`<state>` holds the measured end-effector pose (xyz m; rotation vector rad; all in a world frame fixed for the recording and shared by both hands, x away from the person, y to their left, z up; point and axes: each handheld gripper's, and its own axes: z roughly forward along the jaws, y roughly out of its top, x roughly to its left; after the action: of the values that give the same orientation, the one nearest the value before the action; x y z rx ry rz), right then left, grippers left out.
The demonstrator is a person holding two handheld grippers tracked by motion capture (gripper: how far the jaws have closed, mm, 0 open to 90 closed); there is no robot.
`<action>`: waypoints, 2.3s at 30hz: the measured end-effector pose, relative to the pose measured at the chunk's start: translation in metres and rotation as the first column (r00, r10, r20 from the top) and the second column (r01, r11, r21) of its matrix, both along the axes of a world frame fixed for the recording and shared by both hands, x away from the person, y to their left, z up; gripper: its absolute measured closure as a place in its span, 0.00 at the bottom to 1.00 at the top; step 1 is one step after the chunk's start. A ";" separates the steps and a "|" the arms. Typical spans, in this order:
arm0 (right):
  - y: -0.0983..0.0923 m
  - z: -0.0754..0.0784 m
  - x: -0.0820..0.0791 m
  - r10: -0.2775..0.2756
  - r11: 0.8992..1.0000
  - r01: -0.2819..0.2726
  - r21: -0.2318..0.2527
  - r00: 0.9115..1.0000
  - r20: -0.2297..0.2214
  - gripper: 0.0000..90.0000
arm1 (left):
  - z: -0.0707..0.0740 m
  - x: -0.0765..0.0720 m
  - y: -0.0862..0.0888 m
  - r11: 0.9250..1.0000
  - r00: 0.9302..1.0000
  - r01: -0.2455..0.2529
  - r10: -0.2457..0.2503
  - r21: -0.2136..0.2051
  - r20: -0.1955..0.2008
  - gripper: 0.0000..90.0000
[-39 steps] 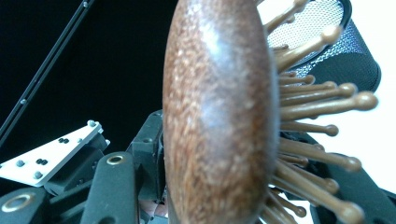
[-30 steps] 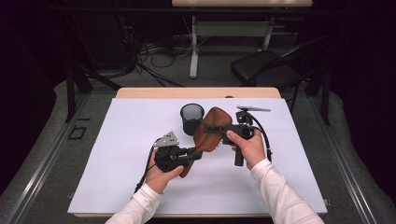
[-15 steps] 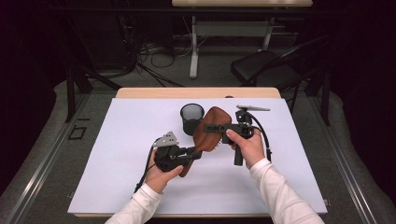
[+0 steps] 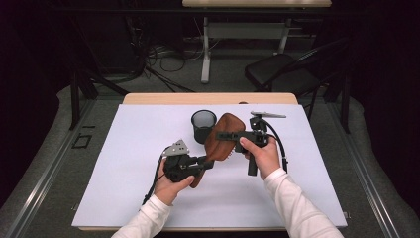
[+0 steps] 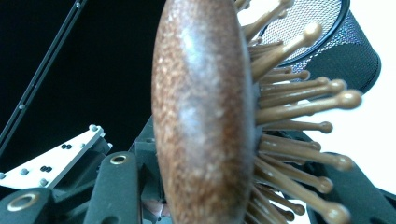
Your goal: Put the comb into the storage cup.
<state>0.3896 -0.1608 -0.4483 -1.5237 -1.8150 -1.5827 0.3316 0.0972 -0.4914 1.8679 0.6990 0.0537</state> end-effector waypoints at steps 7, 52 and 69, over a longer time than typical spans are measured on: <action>0.000 -0.001 0.001 -0.003 1.000 0.003 0.009 1.000 0.000 0.53 | 0.000 0.000 0.001 1.000 1.000 -0.009 0.009 -0.003 0.001 0.79; -0.017 -0.004 0.007 -0.047 0.999 0.047 0.015 0.999 -0.014 0.53 | 0.008 0.006 0.006 0.992 0.992 -0.126 0.126 0.015 0.029 0.32; -0.025 -0.004 0.009 -0.068 0.998 0.068 0.012 0.998 -0.007 0.53 | 0.014 0.012 0.021 0.979 0.978 -0.204 0.202 0.028 0.045 0.26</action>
<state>0.3982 -0.1859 -0.4520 -1.5992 -1.7640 -1.6142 0.3435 0.1181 -0.4770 1.8154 0.8626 0.2364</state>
